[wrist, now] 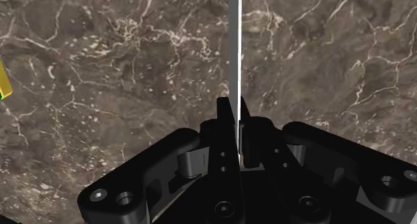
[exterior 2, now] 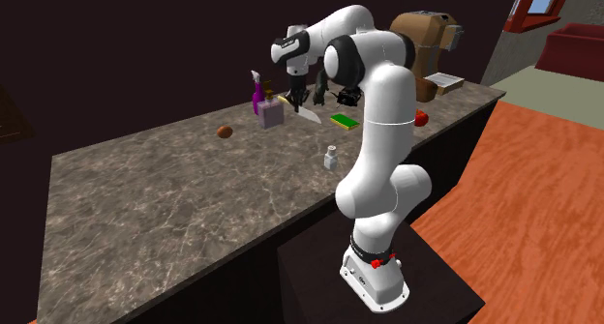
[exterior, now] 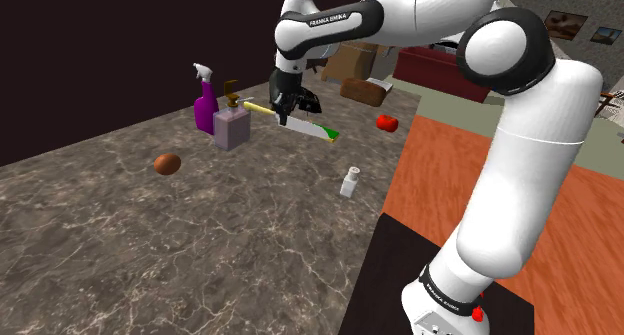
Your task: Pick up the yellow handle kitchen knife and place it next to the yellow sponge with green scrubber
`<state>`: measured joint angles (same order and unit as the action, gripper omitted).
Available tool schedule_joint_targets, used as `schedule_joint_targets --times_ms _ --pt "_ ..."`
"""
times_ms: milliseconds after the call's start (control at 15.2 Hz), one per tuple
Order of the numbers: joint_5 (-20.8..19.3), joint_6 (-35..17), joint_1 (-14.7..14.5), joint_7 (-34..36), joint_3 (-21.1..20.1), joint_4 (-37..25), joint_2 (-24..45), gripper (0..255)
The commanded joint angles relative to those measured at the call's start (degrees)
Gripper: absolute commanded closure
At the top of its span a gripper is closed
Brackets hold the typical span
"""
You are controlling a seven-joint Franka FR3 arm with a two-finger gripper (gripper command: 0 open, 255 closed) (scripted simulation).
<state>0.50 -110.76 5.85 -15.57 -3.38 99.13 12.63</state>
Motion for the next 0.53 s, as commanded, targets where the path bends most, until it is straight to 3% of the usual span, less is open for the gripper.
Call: schedule_joint_targets --times_ms 0,462 --pt "-0.1 1.2 1.0 -1.7 0.7 -4.6 3.5 255" --pt "0.0 9.0 4.3 -6.7 2.3 -27.3 18.3 255"
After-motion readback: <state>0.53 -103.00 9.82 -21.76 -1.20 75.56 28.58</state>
